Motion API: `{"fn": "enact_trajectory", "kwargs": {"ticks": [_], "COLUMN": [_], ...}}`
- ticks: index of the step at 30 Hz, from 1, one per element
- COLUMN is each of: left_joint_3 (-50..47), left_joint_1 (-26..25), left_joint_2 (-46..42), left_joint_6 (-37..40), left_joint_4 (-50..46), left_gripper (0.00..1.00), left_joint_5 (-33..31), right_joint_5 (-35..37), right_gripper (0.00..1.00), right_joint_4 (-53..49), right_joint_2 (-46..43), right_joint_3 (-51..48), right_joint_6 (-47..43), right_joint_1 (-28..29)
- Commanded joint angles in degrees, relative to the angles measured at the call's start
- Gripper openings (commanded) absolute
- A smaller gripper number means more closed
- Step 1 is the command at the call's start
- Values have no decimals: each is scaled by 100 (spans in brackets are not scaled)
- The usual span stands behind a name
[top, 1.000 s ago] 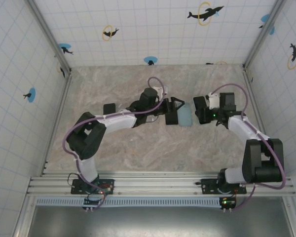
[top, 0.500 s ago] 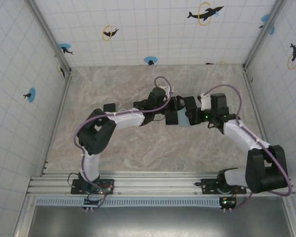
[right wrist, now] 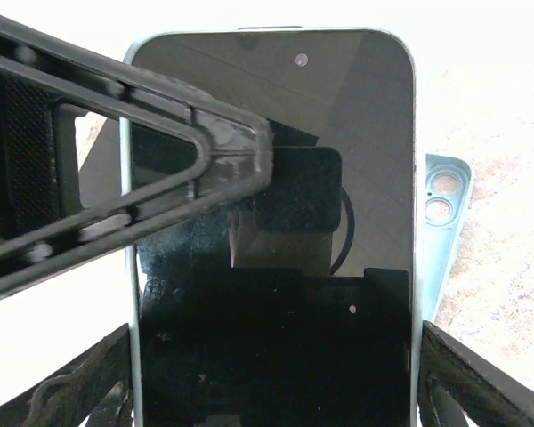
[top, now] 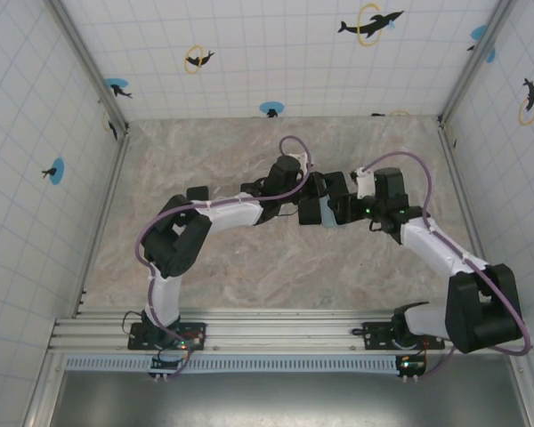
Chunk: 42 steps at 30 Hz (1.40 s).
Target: Take the phone out of the phone case
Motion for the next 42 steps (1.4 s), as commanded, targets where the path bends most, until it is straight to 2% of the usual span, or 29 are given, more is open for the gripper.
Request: {"fn": "enact_trajectory", "kwargs": {"ticks": [1,4,6,13,18,23,28,30,32,38,42], "left_joint_3": [151,160,207,215,267,250,163,99,9,-279,-400], "left_joint_1": [-23,2,20,145,274,397,442,442,442,442,445], "left_joint_2": [94,69,34,-163,-351,-577,-741,-790,-813,-898,-946], "left_joint_6": [-37,-91,-92,-57,84,-93,-538,-797,-1094,-1688,-1864], "left_joint_4": [31,166,159,214,169,376,809,1051,1332,1913,2108], "left_gripper": [18,6,5,4,5,7,8,9,10,11,11], "left_joint_5": [72,162,179,208,333,509,587,589,570,539,525], "right_joint_5": [-18,-5,21,-84,-219,-855,-1336,-1293,-1081,-654,-601], "right_gripper": [46,48,53,84,89,88,80,73,66,53,48], "right_joint_4": [452,465,496,504,442,1044,2953,3935,4603,5807,6410], "right_joint_2": [-258,-285,-322,-544,-1020,-1699,-2038,-2048,-2038,-1782,-1553], "right_joint_3": [-62,-96,-156,-354,-751,-1439,-2276,-2594,-2804,-3015,-2970], "right_joint_6": [66,45,31,27,184,1283,3456,4410,4933,5800,6169], "right_joint_1": [75,128,127,112,-79,-427,-452,-348,-183,167,262]}}
